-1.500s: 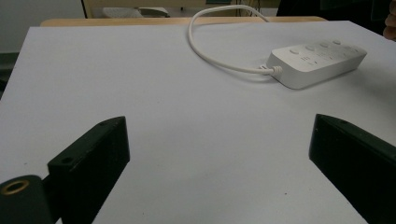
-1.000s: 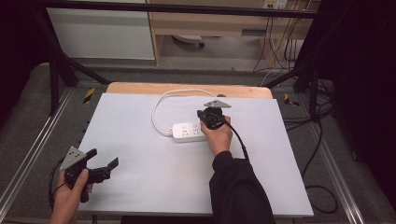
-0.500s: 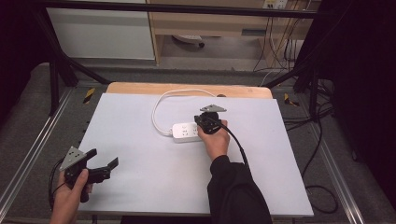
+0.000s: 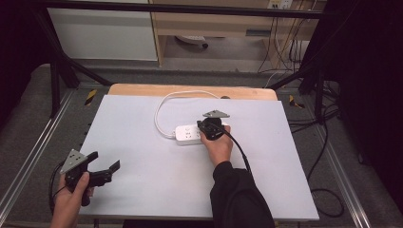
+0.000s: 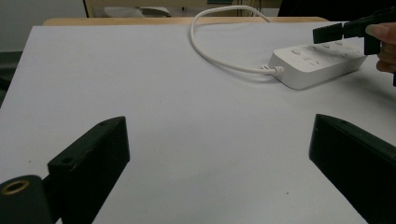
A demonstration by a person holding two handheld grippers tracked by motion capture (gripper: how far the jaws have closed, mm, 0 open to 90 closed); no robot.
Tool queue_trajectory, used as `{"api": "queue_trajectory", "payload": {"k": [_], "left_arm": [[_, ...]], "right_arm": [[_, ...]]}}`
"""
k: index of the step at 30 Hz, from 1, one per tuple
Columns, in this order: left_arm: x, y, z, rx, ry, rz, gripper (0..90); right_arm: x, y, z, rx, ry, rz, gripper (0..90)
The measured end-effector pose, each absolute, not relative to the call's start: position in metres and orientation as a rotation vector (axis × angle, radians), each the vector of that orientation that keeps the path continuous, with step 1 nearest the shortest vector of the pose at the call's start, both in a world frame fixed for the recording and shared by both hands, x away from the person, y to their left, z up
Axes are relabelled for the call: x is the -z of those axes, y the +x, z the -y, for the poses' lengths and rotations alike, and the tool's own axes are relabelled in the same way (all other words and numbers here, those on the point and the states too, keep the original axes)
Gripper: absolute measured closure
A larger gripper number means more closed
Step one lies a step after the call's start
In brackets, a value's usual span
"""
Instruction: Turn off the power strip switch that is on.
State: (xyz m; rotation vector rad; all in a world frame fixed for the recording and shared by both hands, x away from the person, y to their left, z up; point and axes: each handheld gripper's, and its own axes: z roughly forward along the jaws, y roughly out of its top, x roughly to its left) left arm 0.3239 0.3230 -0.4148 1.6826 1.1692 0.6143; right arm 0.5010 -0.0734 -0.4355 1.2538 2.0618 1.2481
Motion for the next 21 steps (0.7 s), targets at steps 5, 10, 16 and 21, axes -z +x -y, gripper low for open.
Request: {"api": "queue_trajectory", "payload": {"k": [5,10,16,21], "left_arm": [[0.4149,0.3241,-0.3233,-0.614,1.685,-1.168,5.2],[0.415,0.324,-0.3228,-0.615,1.685,-1.168,5.1],[0.4149,0.324,-0.3232,-0.613,1.686,-1.167,5.2],[0.4148,0.3239,-0.3229,-0.612,1.68,-1.169,5.2]], "right_arm": [[0.4371,0.501,0.0737,-1.238,1.253,-2.067,90.0],[0.4377,0.5013,0.0738,-1.239,1.256,-2.069,90.0],[0.4386,0.5018,0.0732,-1.236,1.254,-2.066,90.0],[0.4399,0.5015,0.0725,-1.234,1.262,-2.071,90.0]]}}
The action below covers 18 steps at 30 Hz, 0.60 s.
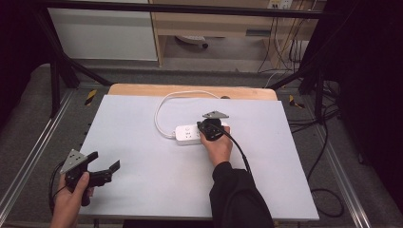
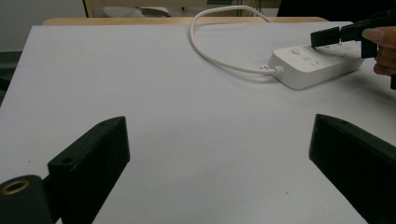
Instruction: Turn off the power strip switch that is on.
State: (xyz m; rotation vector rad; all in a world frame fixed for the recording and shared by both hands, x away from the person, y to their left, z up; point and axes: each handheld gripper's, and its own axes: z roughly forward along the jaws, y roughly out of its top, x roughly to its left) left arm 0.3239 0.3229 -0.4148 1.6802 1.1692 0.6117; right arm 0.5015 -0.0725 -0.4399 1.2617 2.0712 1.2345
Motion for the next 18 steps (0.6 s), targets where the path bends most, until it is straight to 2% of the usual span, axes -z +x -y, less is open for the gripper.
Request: {"api": "queue_trajectory", "payload": {"k": [18], "left_arm": [[0.4148,0.3239,-0.3223,-0.612,1.684,-1.168,5.1]], "right_arm": [[0.444,0.5026,0.0714,-1.237,1.251,-2.071,90.0]]}}
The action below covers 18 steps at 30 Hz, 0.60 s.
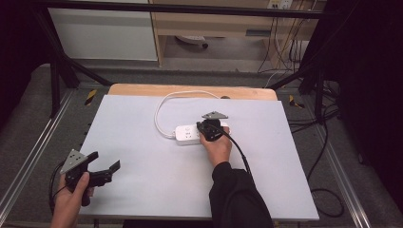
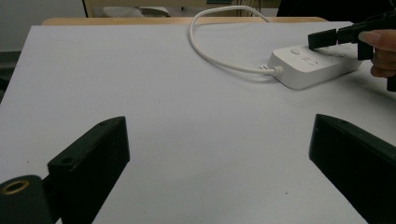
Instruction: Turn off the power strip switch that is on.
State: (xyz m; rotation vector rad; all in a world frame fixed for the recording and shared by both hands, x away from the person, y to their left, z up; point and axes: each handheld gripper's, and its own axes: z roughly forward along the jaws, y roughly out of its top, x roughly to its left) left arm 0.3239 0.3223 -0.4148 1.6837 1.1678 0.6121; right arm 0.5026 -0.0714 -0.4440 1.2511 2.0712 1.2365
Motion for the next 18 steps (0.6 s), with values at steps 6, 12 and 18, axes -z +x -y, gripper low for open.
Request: {"api": "queue_trajectory", "payload": {"k": [6,12,18], "left_arm": [[0.4148,0.3238,-0.322,-0.612,1.685,-1.168,5.1],[0.415,0.3238,-0.3213,-0.61,1.687,-1.168,5.1],[0.4147,0.3235,-0.3218,-0.611,1.684,-1.167,5.1]], "right_arm": [[0.4449,0.5023,0.0722,-1.249,1.265,-2.065,90.0],[0.4447,0.5007,0.0703,-1.236,1.255,-2.065,90.0],[0.4456,0.5003,0.0703,-1.232,1.232,-2.062,90.0]]}}
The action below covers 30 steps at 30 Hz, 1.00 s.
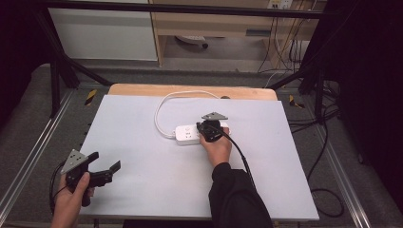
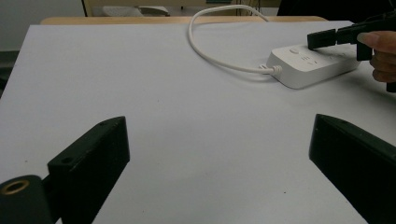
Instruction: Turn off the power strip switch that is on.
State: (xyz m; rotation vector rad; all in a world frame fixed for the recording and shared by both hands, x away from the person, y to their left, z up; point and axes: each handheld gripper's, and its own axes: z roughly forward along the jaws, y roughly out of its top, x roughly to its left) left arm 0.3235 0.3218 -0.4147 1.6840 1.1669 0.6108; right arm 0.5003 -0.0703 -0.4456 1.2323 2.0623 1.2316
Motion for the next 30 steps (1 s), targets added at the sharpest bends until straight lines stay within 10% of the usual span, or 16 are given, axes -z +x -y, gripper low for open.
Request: {"api": "queue_trajectory", "payload": {"k": [30], "left_arm": [[0.4146,0.3234,-0.3209,-0.613,1.688,-1.172,5.1]], "right_arm": [[0.4487,0.4964,0.0699,-1.256,1.241,-2.029,90.0]]}}
